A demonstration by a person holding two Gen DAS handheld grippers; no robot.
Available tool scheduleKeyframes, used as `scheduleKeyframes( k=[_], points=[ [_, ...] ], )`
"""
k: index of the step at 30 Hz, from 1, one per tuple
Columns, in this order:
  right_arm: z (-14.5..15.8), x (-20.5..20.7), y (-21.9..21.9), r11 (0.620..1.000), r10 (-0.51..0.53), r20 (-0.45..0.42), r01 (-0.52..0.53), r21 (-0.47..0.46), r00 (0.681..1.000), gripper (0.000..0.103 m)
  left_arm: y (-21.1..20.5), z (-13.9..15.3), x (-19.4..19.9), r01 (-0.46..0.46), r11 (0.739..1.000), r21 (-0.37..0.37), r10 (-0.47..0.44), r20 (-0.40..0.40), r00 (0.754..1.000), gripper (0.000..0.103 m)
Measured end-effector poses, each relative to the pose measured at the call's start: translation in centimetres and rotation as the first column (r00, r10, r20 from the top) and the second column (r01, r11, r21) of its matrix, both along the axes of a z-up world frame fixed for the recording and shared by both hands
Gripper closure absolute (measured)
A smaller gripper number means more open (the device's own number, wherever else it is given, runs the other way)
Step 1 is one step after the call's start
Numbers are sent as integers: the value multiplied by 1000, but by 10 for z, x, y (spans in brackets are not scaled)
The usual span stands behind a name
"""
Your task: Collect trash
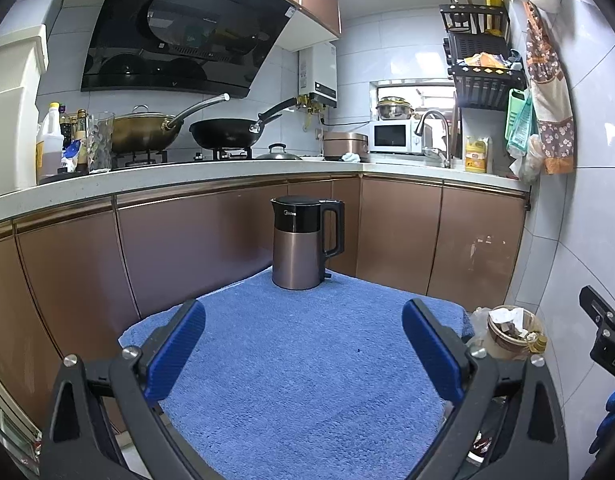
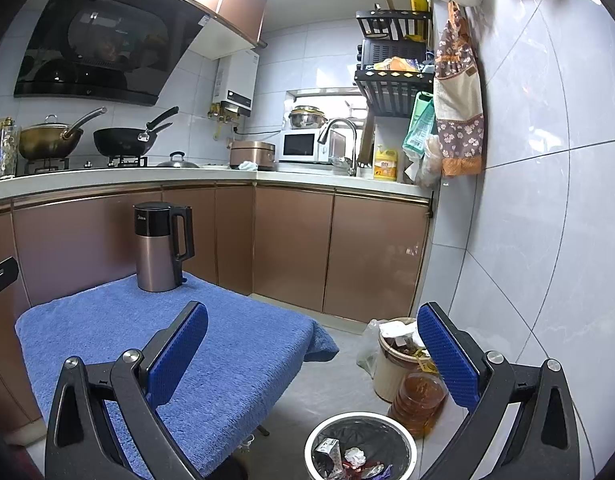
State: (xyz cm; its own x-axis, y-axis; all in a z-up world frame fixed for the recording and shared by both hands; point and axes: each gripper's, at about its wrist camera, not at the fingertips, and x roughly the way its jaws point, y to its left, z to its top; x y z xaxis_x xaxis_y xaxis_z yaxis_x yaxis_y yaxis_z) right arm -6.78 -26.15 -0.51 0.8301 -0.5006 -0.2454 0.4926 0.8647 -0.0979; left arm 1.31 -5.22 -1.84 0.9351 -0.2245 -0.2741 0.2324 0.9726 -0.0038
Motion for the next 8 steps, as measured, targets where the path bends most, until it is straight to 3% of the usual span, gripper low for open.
scheduleKeyframes(
  k=[8],
  points=[
    [-1,-1,-3,1000,0,-4,0,2,1000,0,-1,0,-2,5,1000,3,-5,1,1000,4]
  ],
)
